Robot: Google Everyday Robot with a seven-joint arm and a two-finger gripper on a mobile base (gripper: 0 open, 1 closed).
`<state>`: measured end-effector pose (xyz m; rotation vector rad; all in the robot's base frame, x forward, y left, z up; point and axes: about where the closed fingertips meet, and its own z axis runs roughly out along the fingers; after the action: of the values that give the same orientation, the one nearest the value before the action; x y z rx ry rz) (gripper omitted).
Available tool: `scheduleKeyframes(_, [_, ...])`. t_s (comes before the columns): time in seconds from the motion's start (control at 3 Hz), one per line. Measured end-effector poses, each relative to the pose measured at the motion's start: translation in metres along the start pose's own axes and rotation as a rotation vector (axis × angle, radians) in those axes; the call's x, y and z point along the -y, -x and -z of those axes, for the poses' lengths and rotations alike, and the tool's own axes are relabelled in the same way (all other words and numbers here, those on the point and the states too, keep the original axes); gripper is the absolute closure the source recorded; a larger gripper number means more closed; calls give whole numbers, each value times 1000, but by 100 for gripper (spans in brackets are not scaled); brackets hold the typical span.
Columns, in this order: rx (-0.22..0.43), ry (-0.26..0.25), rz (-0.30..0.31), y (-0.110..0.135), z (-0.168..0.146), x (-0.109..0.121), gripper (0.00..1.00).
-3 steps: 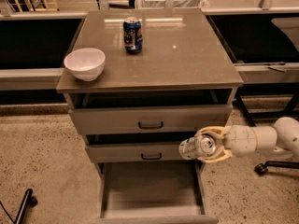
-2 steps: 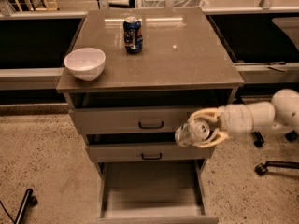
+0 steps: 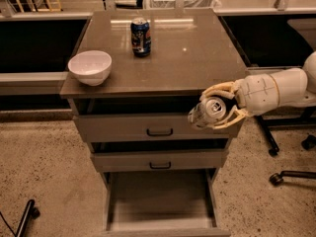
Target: Pick 7up can from bottom drawer and place on counter
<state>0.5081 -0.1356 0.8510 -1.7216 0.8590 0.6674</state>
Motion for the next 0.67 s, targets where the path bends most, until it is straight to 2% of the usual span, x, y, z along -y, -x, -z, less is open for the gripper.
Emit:
scheduleKeyframes(0.33, [-62,0,-36,6,3,35,100])
scheduleKeyframes(0.67, [-157,-10,-95,22,12,98,100])
